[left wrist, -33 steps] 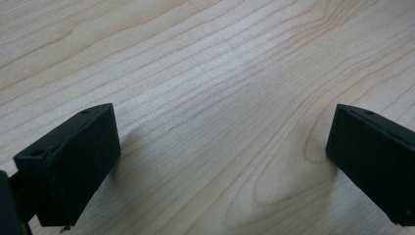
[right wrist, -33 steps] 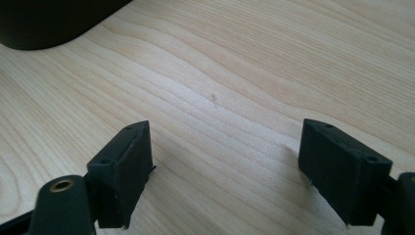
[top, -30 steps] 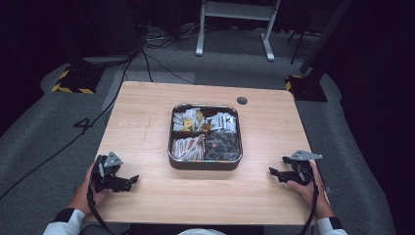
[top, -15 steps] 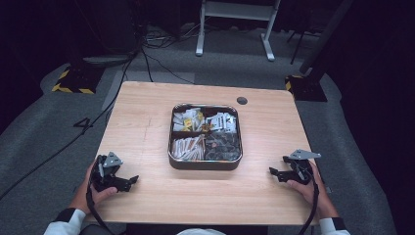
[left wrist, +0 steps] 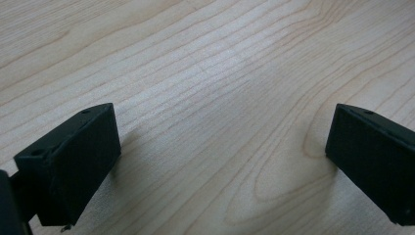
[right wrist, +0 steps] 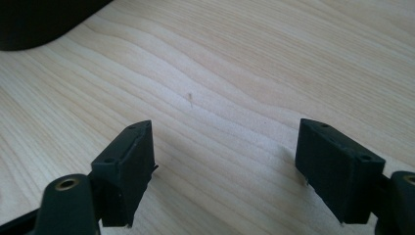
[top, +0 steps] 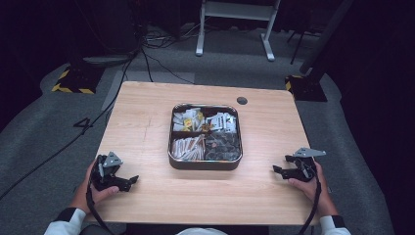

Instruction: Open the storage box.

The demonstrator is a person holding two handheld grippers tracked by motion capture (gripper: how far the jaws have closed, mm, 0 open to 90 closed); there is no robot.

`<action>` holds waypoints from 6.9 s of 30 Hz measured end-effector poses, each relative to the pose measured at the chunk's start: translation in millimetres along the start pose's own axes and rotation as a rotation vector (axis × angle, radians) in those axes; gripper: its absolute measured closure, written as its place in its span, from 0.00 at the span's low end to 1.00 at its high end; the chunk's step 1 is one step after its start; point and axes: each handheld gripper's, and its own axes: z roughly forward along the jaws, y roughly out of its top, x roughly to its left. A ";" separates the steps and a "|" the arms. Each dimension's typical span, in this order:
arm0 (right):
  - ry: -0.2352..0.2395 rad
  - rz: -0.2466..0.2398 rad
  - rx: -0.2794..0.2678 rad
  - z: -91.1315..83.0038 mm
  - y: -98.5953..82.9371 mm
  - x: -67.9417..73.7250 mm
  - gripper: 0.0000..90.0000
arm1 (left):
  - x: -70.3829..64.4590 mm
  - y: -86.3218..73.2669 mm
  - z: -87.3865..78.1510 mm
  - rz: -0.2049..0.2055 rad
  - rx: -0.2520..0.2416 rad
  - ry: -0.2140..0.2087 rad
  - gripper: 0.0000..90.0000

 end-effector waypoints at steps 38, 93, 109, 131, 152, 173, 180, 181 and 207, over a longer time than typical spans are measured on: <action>0.057 -0.203 -0.066 1.6 90.2 42.4 0.27 | 0.0 0.0 0.0 0.000 0.000 -0.001 0.00; 0.179 -0.314 -0.045 83.6 177.8 120.2 0.34 | 0.1 -0.1 0.0 0.001 -0.001 0.000 0.00; 0.197 -0.321 -0.026 109.5 188.7 128.2 0.36 | 0.1 -0.1 0.0 0.002 -0.001 -0.002 0.00; 0.246 -0.282 0.003 136.6 203.8 139.5 0.44 | 0.0 -0.4 -0.3 0.002 -0.002 -0.001 0.00; 0.215 -0.282 -0.023 140.0 208.1 145.3 0.65 | -0.4 -1.2 -0.5 -0.001 -0.005 -0.002 0.00; 0.225 -0.310 -0.039 131.7 212.8 143.7 0.65 | -0.4 -1.4 -0.7 0.000 -0.004 -0.003 0.00; 0.223 -0.306 -0.047 125.2 215.1 143.7 0.65 | -0.5 -1.5 -1.0 0.000 -0.003 -0.002 0.00; 0.221 -0.308 -0.051 123.9 215.4 143.8 0.65 | -0.4 -1.5 -1.0 0.001 -0.004 0.000 0.00; 0.219 -0.304 -0.121 88.7 227.2 139.8 0.65 | -0.7 -1.7 -1.4 0.000 -0.002 0.003 0.00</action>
